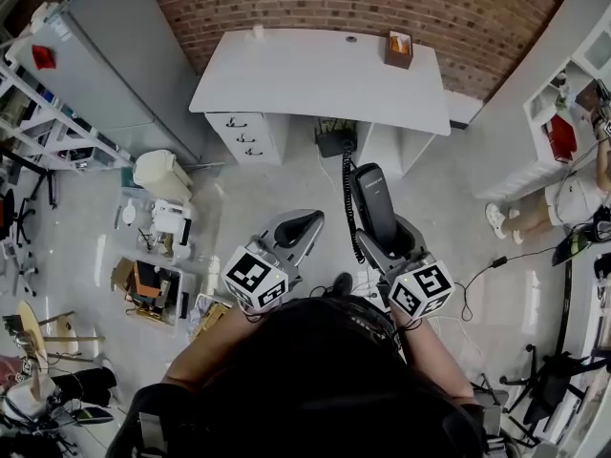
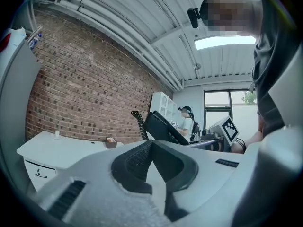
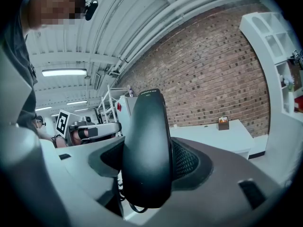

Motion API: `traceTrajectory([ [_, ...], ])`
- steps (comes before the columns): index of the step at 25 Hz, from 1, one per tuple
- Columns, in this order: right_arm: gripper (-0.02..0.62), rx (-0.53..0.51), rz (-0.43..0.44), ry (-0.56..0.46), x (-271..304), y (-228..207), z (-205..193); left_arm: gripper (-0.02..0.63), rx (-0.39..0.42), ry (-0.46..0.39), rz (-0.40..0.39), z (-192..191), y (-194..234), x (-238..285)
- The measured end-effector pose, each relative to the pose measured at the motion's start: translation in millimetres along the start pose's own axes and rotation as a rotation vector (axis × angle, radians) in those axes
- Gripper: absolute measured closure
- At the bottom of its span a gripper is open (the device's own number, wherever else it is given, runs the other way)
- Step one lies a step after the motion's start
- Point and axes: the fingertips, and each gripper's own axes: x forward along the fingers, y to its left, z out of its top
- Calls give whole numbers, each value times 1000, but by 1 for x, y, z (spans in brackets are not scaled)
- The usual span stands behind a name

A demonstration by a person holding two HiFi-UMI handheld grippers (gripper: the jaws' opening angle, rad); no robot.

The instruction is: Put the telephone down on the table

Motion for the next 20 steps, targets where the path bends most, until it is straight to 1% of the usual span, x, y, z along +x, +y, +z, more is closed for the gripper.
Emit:
traceTrajectory([
  [5,318,-12,20,5,-2,-45,15,598,1,-13,9,3,-4,49],
  [9,318,-10,22,8,-4,-73,21,598,-3,-12,-3,-1,-10,80],
  [15,318,-2,30,17,1,-98,26,598,-15,-15,15,-2,-1,104],
  [20,318,12,17,16,14,-111,30,598,-27,-14,2,-1,13,118],
])
